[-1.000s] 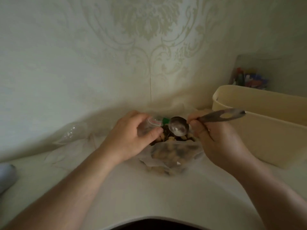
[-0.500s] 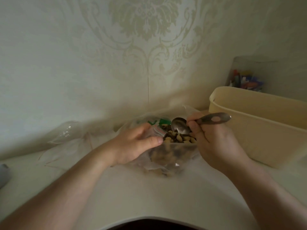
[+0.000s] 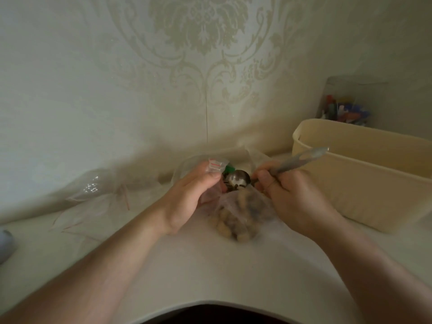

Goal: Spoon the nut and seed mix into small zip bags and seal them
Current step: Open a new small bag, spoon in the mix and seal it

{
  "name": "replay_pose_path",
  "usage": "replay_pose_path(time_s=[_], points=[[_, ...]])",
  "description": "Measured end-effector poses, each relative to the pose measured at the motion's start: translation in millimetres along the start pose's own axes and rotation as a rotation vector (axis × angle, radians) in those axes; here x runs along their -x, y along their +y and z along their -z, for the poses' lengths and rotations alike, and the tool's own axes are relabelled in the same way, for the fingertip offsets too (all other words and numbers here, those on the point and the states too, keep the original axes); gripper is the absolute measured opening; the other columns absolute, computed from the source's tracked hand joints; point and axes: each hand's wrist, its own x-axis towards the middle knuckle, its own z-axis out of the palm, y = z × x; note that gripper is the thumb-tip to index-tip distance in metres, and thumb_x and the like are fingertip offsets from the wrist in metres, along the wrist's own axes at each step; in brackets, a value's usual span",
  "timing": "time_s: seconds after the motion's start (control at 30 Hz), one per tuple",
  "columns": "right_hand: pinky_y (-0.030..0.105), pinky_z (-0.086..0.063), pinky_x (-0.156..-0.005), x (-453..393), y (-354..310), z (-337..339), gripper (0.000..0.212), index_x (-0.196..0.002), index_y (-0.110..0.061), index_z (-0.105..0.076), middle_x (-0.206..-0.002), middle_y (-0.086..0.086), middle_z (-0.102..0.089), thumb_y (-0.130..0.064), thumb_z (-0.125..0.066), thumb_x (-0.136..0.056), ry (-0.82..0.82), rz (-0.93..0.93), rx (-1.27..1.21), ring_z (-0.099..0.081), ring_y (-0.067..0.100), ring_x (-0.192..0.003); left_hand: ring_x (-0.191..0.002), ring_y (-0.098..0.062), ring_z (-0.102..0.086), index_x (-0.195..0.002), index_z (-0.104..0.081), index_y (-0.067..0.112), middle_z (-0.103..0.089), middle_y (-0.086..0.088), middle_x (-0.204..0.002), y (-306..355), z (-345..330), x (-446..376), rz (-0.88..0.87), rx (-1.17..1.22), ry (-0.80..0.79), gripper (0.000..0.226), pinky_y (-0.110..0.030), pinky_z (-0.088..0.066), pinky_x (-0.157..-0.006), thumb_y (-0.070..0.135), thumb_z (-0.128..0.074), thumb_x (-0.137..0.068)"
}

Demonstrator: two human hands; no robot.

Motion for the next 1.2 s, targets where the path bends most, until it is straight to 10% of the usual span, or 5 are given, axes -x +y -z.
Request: replay_pose_path(time_s=[0.13, 0.33, 0.67, 0.87, 1.2], points=[[0.046, -0.055, -0.077, -1, 3, -5, 0.033, -0.087, -0.019, -0.070, -0.079, -0.002, -0.070, -0.032, -0.049, -0.108, -0.007, 0.001, 0.032, -0.065, 0.014, -0.079, -0.139, -0.020, -0.056, -0.135, -0.067, 0.033, -0.066, 0.002, -0.142, -3, -1, -1, -0.011, 0.050, -0.018, 0.042, -0.050, -0.035, -0.121, 0.045, -0.055, -0.096], [0.038, -0.047, -0.066, -2, -3, 13, 0.042, -0.079, -0.014, -0.061, -0.068, 0.003, -0.062, -0.040, -0.039, -0.105, 0.100, 0.088, 0.159, -0.058, 0.019, -0.066, -0.079, -0.018, -0.066, -0.086, -0.069, 0.030, -0.068, 0.007, -0.073, 6, 18, -3, 0.094, -0.428, 0.085, 0.036, -0.053, -0.055, -0.089, 0.063, -0.052, -0.084], [0.048, -0.064, -0.072, 0, -6, -4, 0.029, -0.087, -0.023, -0.069, -0.073, -0.001, -0.072, -0.033, -0.051, -0.108, 0.125, -0.149, -0.197, -0.071, 0.014, -0.064, -0.099, -0.020, -0.072, -0.103, -0.072, 0.036, -0.076, 0.007, -0.099, 3, 10, -2, 0.069, -0.326, 0.053, 0.037, -0.052, -0.055, -0.098, 0.059, -0.064, -0.075], [0.052, -0.064, -0.067, -6, -4, 9, 0.030, -0.090, -0.017, -0.068, -0.074, 0.007, -0.074, -0.031, -0.050, -0.110, 0.216, -0.240, -0.370, -0.073, 0.030, -0.067, -0.080, 0.003, -0.062, -0.131, -0.052, 0.043, -0.066, 0.016, -0.090, 5, 13, -3, -0.095, -0.561, 0.250, 0.042, -0.024, -0.046, -0.073, 0.025, -0.066, -0.095], [0.037, -0.060, -0.062, -4, -8, 18, 0.030, -0.090, -0.014, -0.068, -0.068, 0.001, -0.071, -0.030, -0.051, -0.109, 0.196, -0.162, -0.424, -0.068, 0.018, -0.060, -0.084, 0.001, -0.068, -0.129, -0.043, 0.049, -0.072, 0.023, -0.097, 1, 10, -2, -0.104, -0.744, 0.165, 0.068, -0.036, -0.059, -0.077, 0.086, -0.058, -0.074]])
